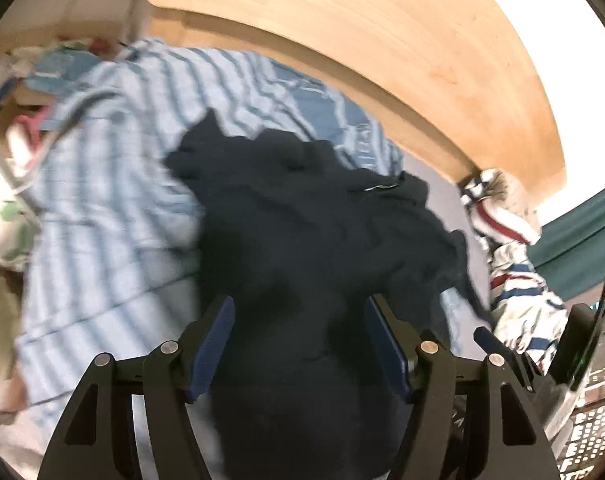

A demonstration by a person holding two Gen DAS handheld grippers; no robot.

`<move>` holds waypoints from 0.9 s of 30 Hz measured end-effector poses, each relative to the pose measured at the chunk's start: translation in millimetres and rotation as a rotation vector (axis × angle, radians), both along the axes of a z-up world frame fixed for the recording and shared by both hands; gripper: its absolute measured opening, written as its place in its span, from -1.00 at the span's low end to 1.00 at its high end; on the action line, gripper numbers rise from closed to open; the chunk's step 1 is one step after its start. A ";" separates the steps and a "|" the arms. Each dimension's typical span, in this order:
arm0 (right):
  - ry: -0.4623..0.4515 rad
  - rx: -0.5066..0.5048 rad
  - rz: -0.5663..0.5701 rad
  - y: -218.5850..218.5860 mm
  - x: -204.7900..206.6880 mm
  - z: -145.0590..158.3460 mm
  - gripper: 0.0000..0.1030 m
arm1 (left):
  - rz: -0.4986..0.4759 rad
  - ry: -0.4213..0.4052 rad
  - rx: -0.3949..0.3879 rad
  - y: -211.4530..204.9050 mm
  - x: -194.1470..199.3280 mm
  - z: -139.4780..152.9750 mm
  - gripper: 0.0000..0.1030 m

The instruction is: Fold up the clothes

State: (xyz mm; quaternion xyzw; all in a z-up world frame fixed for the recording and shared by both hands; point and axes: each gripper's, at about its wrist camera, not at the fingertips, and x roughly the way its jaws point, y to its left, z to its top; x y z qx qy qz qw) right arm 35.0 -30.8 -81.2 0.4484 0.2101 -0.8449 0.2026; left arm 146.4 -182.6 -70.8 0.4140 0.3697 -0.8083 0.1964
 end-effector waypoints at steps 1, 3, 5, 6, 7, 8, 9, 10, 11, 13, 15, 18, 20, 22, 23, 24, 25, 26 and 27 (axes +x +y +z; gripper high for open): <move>0.005 -0.008 -0.018 3.3 9.4 3.1 0.57 | 0.015 0.003 -0.001 0.1 9.6 4.0 0.33; 0.086 -0.013 -0.035 9.3 31.1 19.1 0.56 | 0.051 0.033 0.004 3.1 28.7 13.2 0.33; 0.181 -0.017 -0.044 15.4 53.6 38.7 0.59 | 0.069 0.071 0.001 9.5 44.5 26.2 0.33; 0.243 -0.024 -0.039 19.6 66.4 51.9 0.63 | 0.068 0.084 -0.009 13.9 49.8 33.4 0.33; 0.298 -0.027 -0.035 23.8 78.2 64.5 0.65 | 0.067 0.097 -0.021 18.6 55.1 40.9 0.33; 0.337 -0.024 -0.031 28.2 87.7 75.9 0.66 | 0.066 0.109 -0.034 23.7 59.8 48.8 0.33; 0.375 -0.021 -0.028 32.5 97.1 87.2 0.66 | 0.064 0.119 -0.047 28.3 63.3 56.0 0.33; 0.413 -0.018 -0.024 36.9 106.5 98.6 0.66 | 0.062 0.126 -0.062 33.5 66.8 63.4 0.33; 0.442 -0.018 -0.019 40.8 114.8 108.5 0.66 | 0.060 0.129 -0.078 39.4 70.1 70.0 0.33; 0.477 -0.021 -0.015 49.0 128.5 122.7 0.66 | 0.056 0.143 -0.096 48.9 77.2 78.6 0.33; 0.526 -0.015 -0.013 58.0 143.6 136.9 0.66 | 0.058 0.160 -0.107 56.4 83.6 84.6 0.33; 0.603 -0.024 0.002 71.1 165.6 154.1 0.71 | 0.079 0.196 -0.115 66.2 99.4 93.3 0.33; 0.648 -0.057 0.014 77.3 176.7 163.9 0.76 | 0.090 0.202 -0.122 68.4 105.0 96.5 0.33; 0.674 -0.065 0.039 74.1 181.4 168.4 0.81 | 0.092 0.188 -0.129 67.6 105.5 96.8 0.33; 0.682 -0.063 0.053 71.1 182.8 169.7 0.82 | 0.094 0.182 -0.132 66.8 105.8 96.6 0.33; 0.681 -0.059 0.068 67.2 182.9 170.1 0.82 | 0.096 0.176 -0.134 64.7 105.6 95.3 0.33; 0.659 -0.052 0.086 61.4 180.1 168.3 0.82 | 0.099 0.167 -0.135 62.0 104.7 93.1 0.33; 0.634 -0.046 0.104 55.9 176.7 165.9 0.82 | 0.100 0.158 -0.134 59.6 103.1 90.3 0.33; 0.601 -0.040 0.121 50.4 171.2 161.7 0.82 | 0.098 0.145 -0.133 56.3 99.1 86.1 0.33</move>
